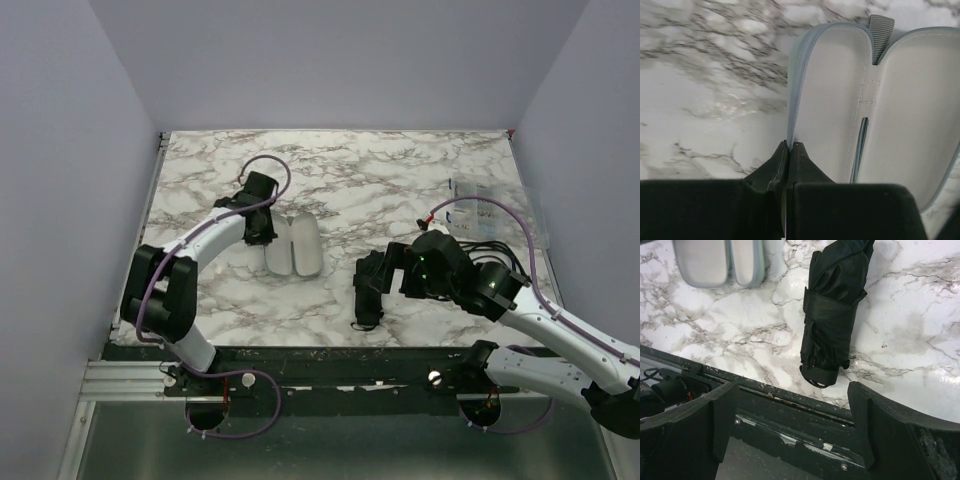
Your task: Open the umbrella
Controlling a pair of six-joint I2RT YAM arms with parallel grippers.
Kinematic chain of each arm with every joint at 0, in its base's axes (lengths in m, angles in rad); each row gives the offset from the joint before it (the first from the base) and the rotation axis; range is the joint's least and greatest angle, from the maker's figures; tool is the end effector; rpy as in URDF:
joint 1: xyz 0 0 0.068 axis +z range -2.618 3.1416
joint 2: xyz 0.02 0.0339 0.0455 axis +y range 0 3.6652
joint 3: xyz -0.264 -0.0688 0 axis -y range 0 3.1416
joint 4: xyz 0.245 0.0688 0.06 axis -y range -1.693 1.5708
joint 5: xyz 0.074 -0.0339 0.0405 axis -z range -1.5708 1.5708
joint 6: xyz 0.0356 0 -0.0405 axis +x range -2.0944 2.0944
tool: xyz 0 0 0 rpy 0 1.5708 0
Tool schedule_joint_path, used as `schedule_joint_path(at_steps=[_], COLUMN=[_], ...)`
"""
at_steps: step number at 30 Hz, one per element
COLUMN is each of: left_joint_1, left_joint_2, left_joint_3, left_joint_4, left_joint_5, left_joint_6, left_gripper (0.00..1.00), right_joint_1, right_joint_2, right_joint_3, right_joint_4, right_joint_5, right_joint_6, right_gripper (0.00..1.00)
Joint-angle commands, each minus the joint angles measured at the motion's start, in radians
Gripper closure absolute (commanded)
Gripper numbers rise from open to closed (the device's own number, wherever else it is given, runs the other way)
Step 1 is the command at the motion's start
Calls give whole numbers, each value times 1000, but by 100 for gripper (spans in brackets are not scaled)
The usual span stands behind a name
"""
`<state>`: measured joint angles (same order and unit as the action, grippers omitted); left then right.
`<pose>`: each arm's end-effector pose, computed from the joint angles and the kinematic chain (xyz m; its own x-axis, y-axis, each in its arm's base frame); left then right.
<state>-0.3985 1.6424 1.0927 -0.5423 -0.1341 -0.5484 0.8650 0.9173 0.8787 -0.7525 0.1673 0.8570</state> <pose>0.3055 -0.1235 0.2030 -0.8689 -0.1947 -0.4550 -0.1467 0.9794 -0.1389 0.1234 0.1357 0.2960 -0.8119 0.1964 -0.5498 -0.0930 0.8862 0.4539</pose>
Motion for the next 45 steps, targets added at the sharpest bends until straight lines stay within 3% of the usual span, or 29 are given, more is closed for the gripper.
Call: schedule_joint_path(at_steps=[1,8,9,15,16,25,30,36,40,45], left_joint_1=[160,388,431,519,526,535,536,534,511,478], left_joint_2=[-133,-303,-326,-406,-416,-594,-725,-959,-1058,-1056], left_joint_3=[-1,-166,-181,-221,-220,-209,-214,-334,-361,-359], left_joint_4=[-57,-56,-56,-57,-67,-144,-198,-176,-136,-130], left_joint_5=[-56,-95,-92,-37,-28,192,366,483,498,493], left_joint_6=[-46,-156,-166,-183,-183,-58,83,50,53,65], left_gripper=[100,100,96,12,3,1,1,1,1,1], right_joint_1=[6,6,6,6,5,-41,-93,-153,-180,-202], right_joint_2=[-6,47,60,182,208,389,453,529,599,650], right_joint_3=[-8,-16,-14,5,13,108,104,100,123,135], right_joint_4=[8,62,70,110,117,145,162,217,234,256], right_joint_5=[-23,-14,-6,74,77,151,142,78,27,-15], right_joint_6=[16,28,33,31,25,-78,-112,-142,-162,-169], right_gripper=[3,0,0,0,0,0,0,1,4,6])
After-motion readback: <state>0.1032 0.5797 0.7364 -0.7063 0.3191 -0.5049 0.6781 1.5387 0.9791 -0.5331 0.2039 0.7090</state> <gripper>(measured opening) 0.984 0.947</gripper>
